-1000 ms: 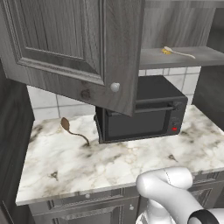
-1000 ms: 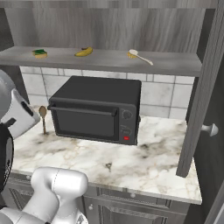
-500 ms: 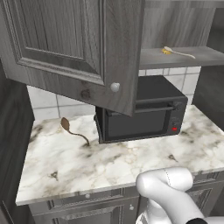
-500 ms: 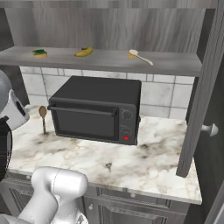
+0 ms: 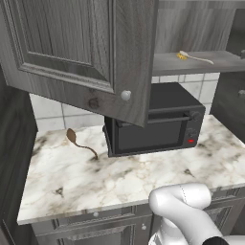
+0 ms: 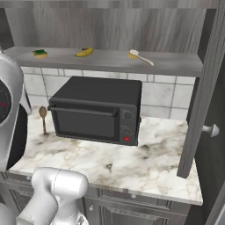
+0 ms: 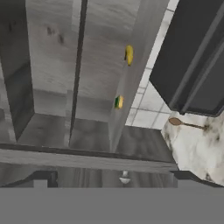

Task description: Pick the sponge and dish brush from the cabinet and place them on the counter.

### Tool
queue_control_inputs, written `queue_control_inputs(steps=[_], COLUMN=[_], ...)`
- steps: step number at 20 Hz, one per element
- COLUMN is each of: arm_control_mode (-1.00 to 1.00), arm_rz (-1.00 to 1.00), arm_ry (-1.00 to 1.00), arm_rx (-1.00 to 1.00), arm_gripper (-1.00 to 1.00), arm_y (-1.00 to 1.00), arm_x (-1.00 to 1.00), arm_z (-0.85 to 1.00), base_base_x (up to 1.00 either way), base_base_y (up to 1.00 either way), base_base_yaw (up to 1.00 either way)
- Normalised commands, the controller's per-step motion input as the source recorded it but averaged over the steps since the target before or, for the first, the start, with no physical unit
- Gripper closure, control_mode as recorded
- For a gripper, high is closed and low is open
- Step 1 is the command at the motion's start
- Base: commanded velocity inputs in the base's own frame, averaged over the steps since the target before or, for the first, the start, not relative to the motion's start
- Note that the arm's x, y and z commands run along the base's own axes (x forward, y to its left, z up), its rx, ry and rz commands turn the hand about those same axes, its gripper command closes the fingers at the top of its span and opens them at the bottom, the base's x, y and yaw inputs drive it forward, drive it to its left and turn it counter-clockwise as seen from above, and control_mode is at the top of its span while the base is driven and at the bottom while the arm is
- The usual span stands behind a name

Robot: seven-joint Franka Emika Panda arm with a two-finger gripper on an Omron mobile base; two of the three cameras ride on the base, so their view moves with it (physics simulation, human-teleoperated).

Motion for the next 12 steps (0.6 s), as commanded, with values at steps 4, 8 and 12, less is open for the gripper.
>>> queue_control_inputs(steps=[4,8,12], arm_control_mode=[-1.0,-1.0,-1.0], arm_rz=[0.09,0.12,0.13], arm_ry=[0.19,0.07,0.02], arm_rx=[0.07,0.05,0.09], arm_gripper=[-1.0,-1.0,-1.0], arm_y=[0.0,0.0,0.0], arm_x=[0.18,0.14,0.08], arm_z=[0.04,-0.24,-0.38], base_base_x=[0.0,0.0,0.0], base_base_y=[0.0,0.0,0.0], base_base_yaw=[0.0,0.0,0.0])
